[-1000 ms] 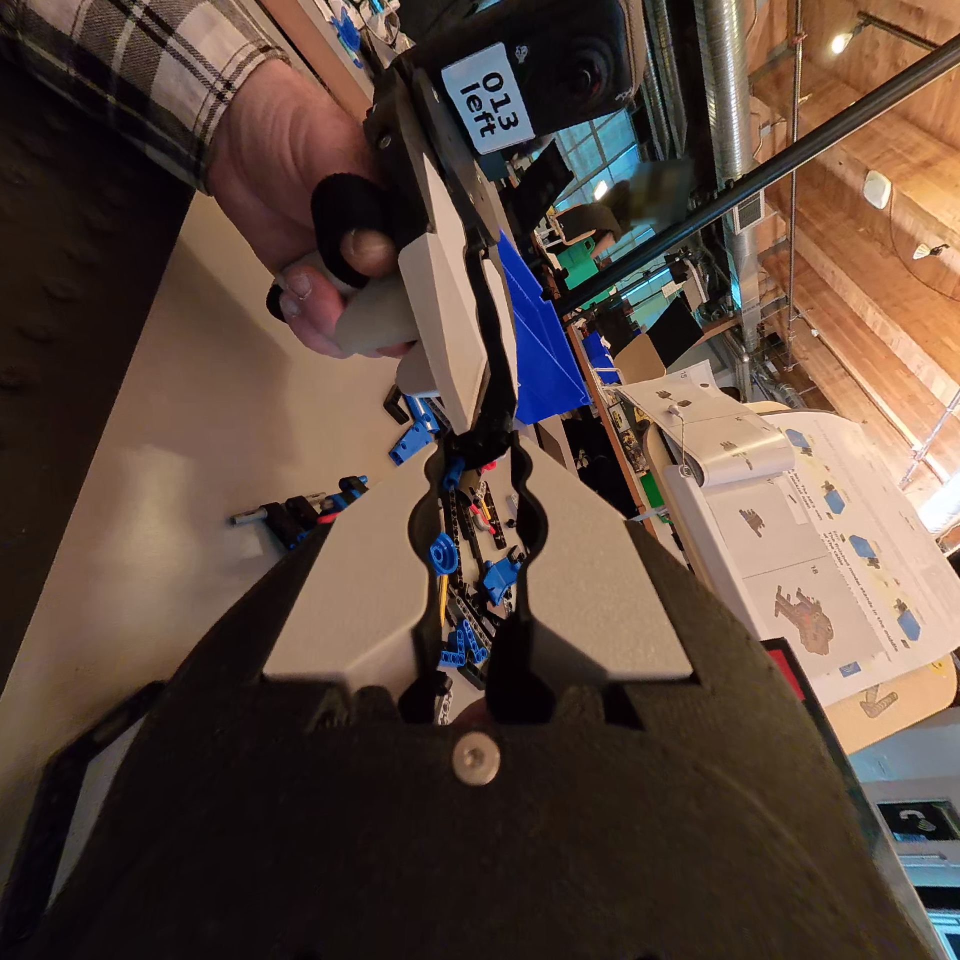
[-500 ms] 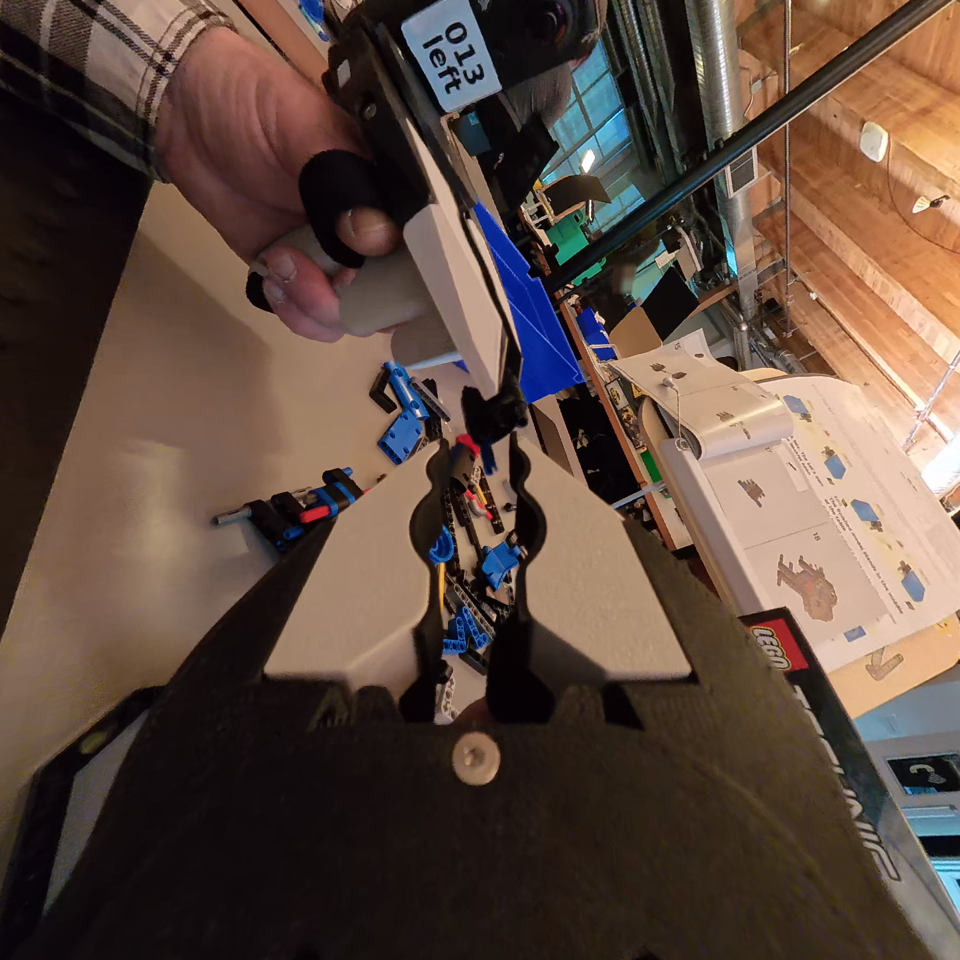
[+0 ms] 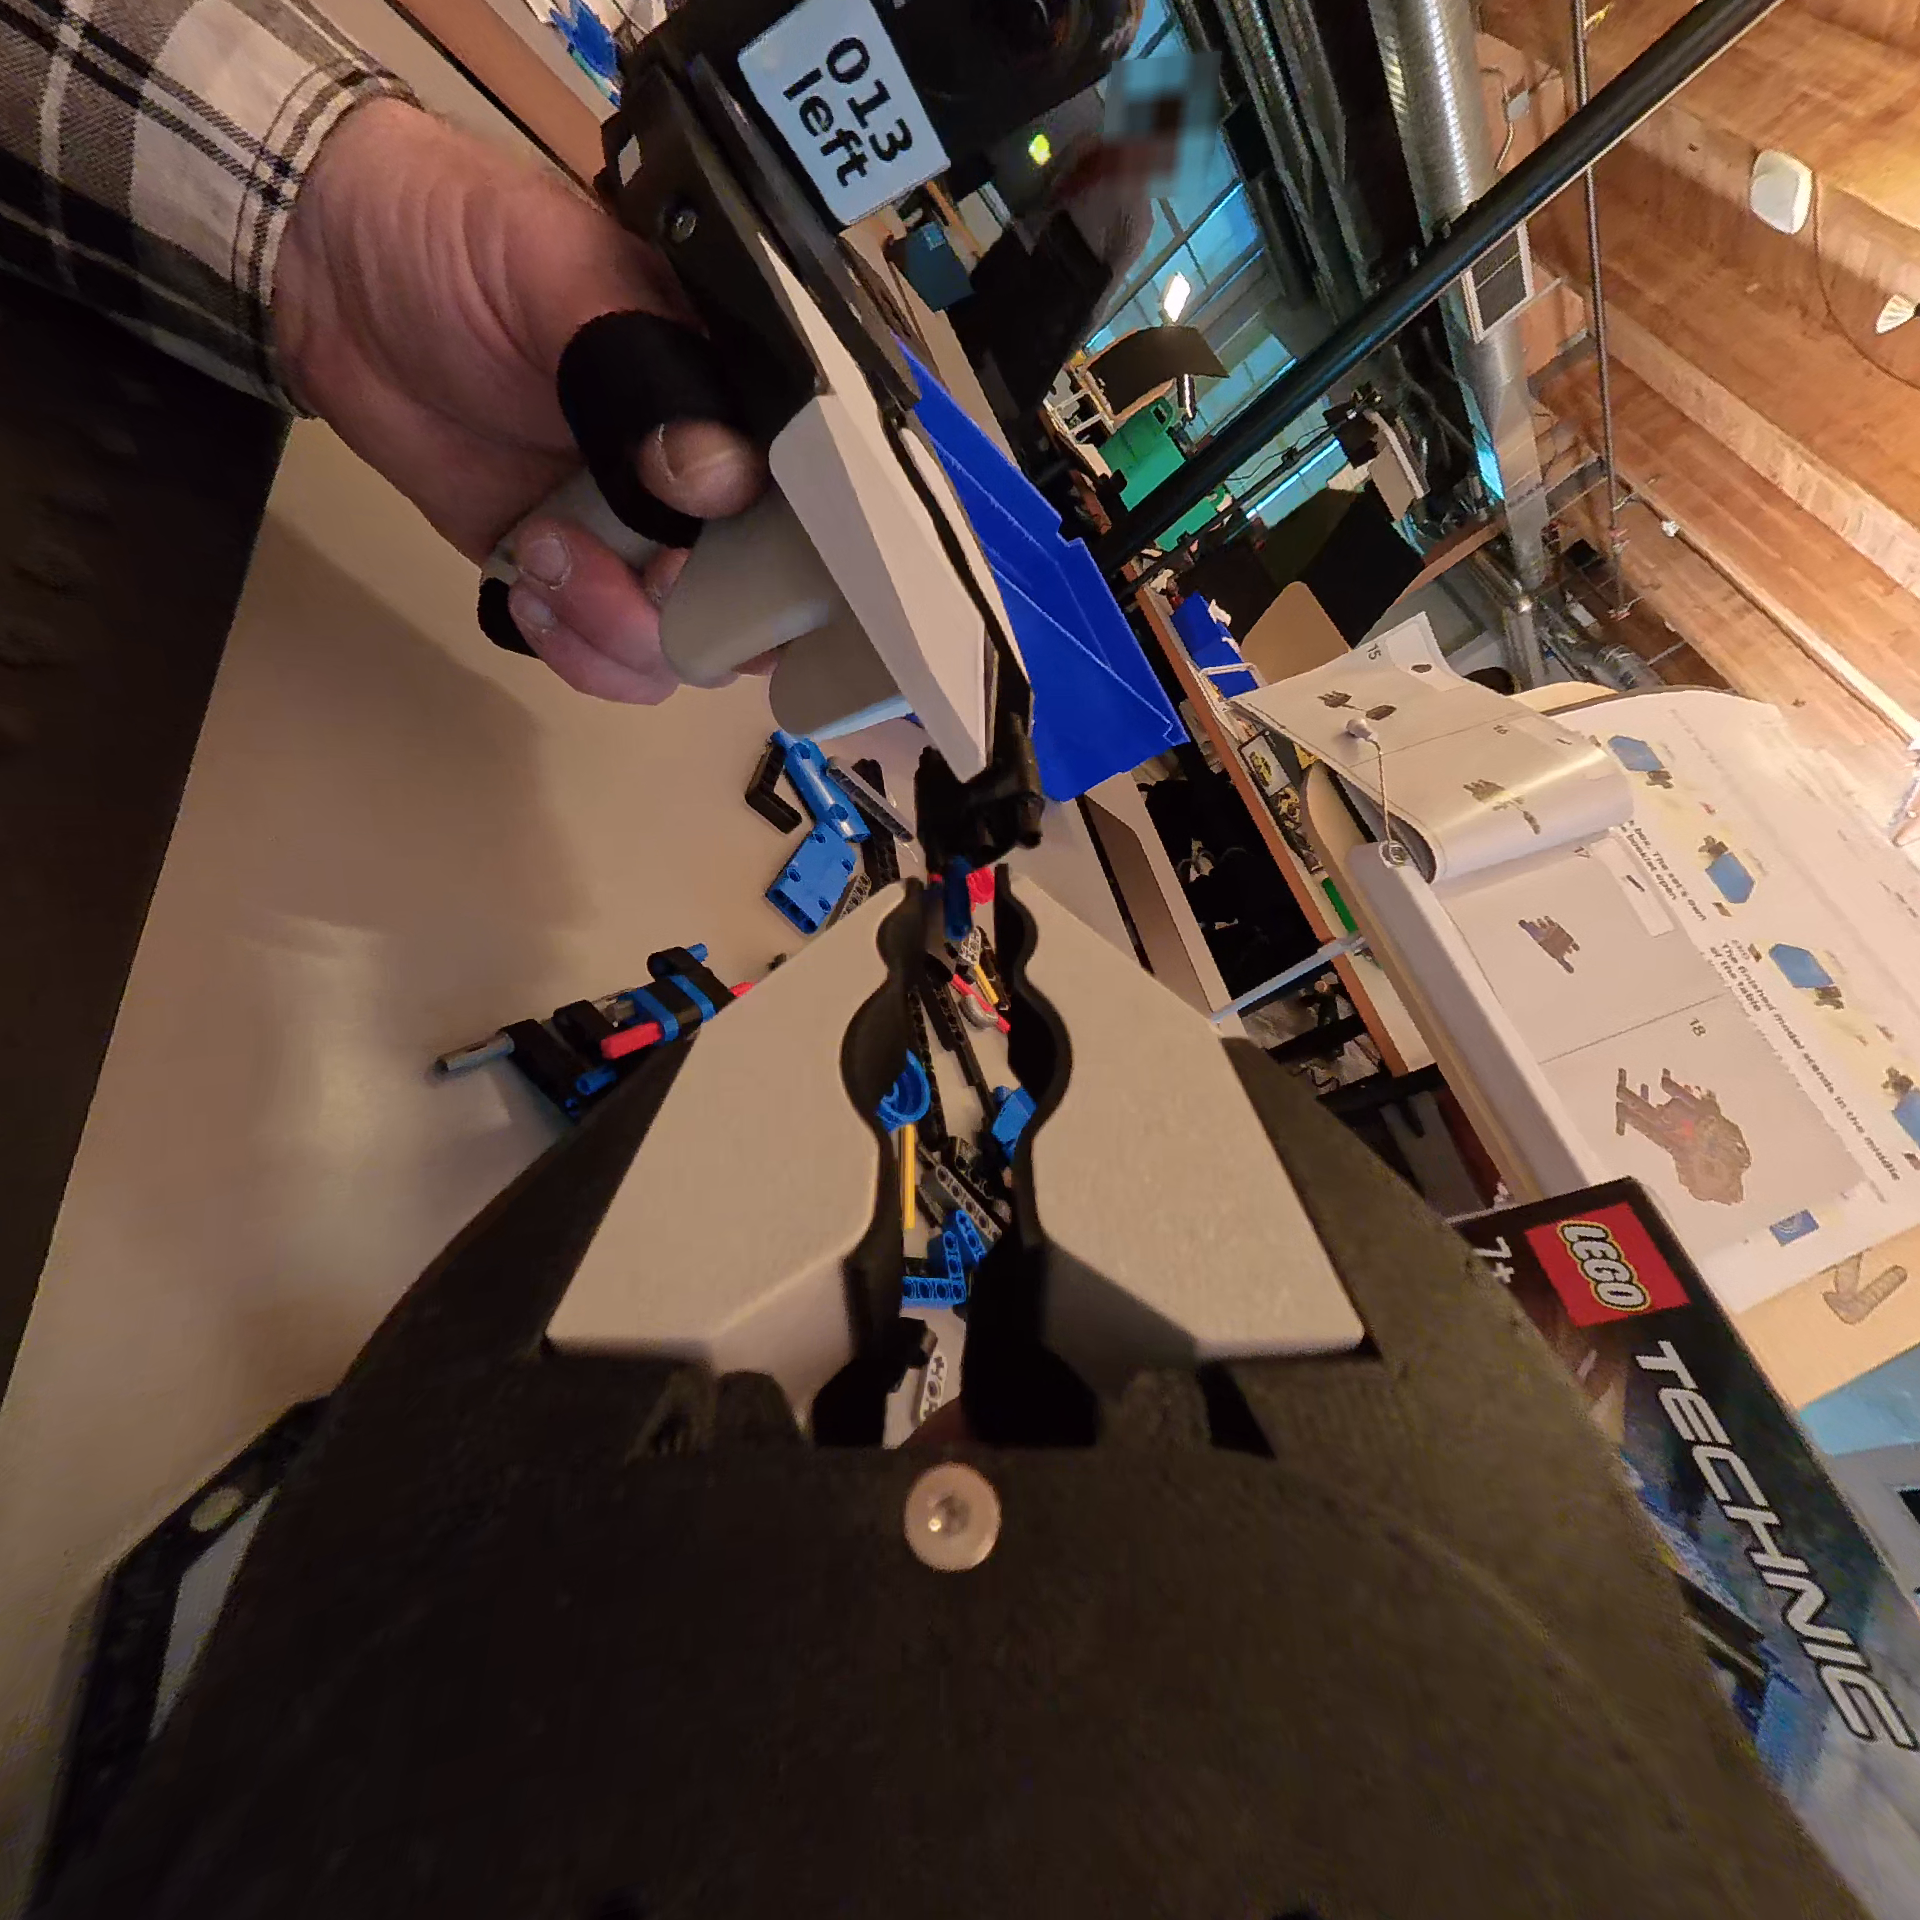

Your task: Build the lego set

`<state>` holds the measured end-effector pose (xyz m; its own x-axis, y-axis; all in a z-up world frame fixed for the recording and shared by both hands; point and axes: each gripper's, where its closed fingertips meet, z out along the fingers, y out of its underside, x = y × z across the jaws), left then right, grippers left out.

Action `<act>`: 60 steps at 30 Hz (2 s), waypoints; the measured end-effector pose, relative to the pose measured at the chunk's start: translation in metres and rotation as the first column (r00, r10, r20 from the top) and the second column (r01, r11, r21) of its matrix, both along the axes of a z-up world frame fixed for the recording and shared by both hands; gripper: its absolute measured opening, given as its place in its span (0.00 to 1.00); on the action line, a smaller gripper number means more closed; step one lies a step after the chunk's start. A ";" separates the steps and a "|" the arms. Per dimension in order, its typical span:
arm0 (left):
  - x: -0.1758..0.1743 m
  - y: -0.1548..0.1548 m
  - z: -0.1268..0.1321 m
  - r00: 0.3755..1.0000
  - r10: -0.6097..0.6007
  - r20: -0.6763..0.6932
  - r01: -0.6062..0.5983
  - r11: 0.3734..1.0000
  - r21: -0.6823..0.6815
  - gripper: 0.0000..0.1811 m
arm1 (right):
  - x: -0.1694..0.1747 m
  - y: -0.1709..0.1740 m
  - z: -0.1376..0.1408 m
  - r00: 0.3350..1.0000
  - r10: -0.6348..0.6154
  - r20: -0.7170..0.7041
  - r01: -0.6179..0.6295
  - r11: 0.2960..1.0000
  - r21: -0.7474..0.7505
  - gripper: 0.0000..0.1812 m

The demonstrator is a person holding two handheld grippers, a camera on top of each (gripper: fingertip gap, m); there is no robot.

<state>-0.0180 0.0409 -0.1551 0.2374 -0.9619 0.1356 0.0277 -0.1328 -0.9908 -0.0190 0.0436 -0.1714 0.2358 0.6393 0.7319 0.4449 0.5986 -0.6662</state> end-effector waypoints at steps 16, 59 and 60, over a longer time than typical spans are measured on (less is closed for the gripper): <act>-0.004 0.008 0.005 0.998 0.051 0.028 -0.051 0.999 0.008 0.07 | 0.002 0.005 0.000 0.996 0.014 -0.089 -0.032 0.979 -0.199 0.07; 0.000 0.021 0.005 0.992 0.119 0.037 -0.119 0.993 0.006 0.07 | 0.011 0.012 0.017 0.947 0.013 -0.321 -0.191 0.826 -0.531 0.11; 0.001 0.020 0.004 0.993 0.111 0.031 -0.111 0.994 0.009 0.07 | 0.011 0.011 0.017 0.947 0.015 -0.321 -0.193 0.826 -0.530 0.11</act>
